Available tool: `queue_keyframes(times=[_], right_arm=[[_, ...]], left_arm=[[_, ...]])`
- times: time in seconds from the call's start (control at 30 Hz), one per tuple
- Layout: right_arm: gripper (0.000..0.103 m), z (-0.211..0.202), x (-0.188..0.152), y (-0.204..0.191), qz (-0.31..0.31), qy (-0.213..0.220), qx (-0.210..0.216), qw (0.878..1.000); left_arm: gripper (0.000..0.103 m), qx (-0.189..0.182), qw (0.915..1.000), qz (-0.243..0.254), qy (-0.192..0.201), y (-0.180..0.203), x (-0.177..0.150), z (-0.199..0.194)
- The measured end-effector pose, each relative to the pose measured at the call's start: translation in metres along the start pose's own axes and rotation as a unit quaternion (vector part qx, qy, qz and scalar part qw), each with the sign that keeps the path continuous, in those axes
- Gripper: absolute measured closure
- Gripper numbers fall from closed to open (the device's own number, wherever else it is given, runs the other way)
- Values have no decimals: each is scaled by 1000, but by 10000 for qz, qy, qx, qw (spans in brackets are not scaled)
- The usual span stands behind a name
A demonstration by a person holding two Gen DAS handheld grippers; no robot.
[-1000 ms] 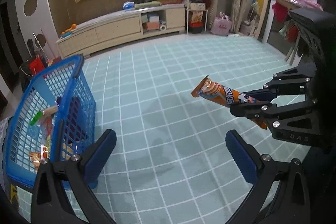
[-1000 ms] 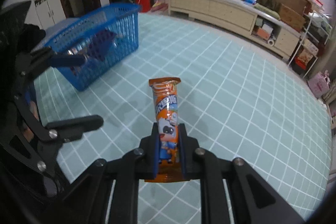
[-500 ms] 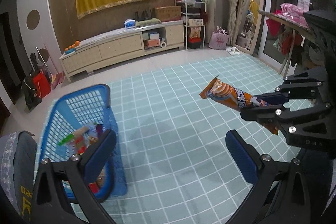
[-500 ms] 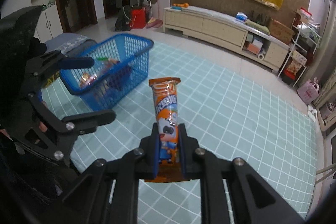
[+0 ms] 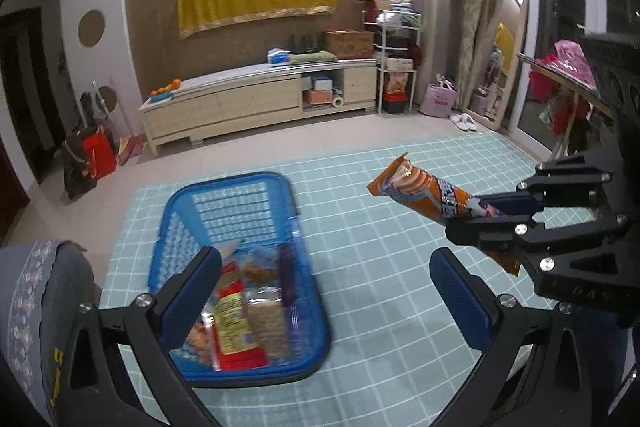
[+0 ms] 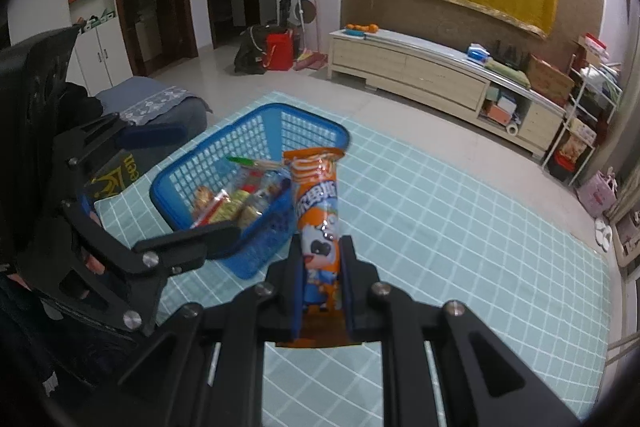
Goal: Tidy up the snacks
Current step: 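Carry the orange candy bar with the right tool over the basket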
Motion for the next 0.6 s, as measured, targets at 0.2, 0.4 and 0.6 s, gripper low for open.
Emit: queue_keyframes(times=[0.2,0.4,0.6], right_arm=[[84,19,23,-25,-2,-39,158,9999],[83,45,53,-47,-34,-146,247,9996],[83,84,71,-52,84,-471,325,9983]], left_arm=[[0,167,9992,-359,-65,-52,-6,-8],[0,397,9969,-646,-231,-98,-12,-5],[0,521,9943,-803,-465,-129,-17,10]])
Point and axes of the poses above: each gripper's, at about its wrist camera, not at the fingertips, and z roughly the way its jaws point, y to its right, x to its top, the point moved 5 cm from there along z, roughly the way its jaws point, and after that the axes turned 6 degrees about -y, right-handed, at the moved point
